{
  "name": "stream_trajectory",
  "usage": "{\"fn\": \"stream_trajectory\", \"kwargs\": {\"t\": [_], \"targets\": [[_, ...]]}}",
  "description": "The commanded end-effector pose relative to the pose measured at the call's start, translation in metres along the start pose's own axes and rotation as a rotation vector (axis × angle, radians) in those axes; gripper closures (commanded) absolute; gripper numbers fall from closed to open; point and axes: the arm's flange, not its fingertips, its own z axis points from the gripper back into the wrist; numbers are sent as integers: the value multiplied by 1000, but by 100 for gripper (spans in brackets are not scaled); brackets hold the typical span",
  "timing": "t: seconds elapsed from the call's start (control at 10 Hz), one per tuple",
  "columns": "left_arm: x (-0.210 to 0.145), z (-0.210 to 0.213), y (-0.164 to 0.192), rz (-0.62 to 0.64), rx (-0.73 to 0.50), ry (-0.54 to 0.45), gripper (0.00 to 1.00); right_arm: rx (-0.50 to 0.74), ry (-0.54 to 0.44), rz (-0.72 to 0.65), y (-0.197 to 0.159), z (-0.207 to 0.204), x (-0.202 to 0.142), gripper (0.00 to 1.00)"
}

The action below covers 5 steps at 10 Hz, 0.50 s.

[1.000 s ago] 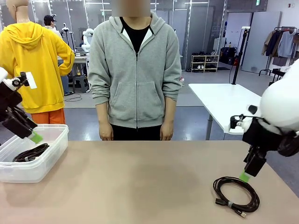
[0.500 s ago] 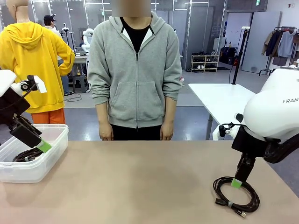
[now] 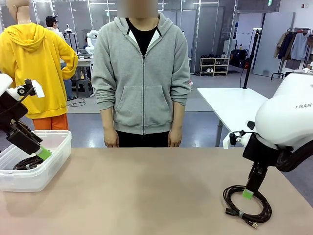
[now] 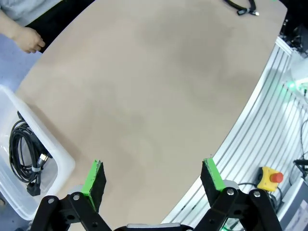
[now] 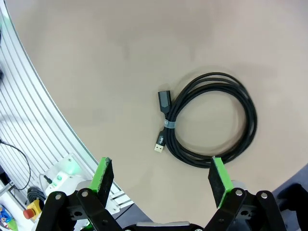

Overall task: Organize and store the cables.
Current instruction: Place the USB Extension Cable into the Organizing box.

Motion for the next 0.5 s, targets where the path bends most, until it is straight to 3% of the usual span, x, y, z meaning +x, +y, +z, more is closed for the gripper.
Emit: {"fn": "stream_trajectory", "kwargs": {"t": [0.0,0.4], "targets": [[3,-2,0,6,21,-1,0,48,16,-33,8,-36,-7,0],[3,-2,0,6,21,-1,0,89,69,-77,15,-92,-16,0]]}}
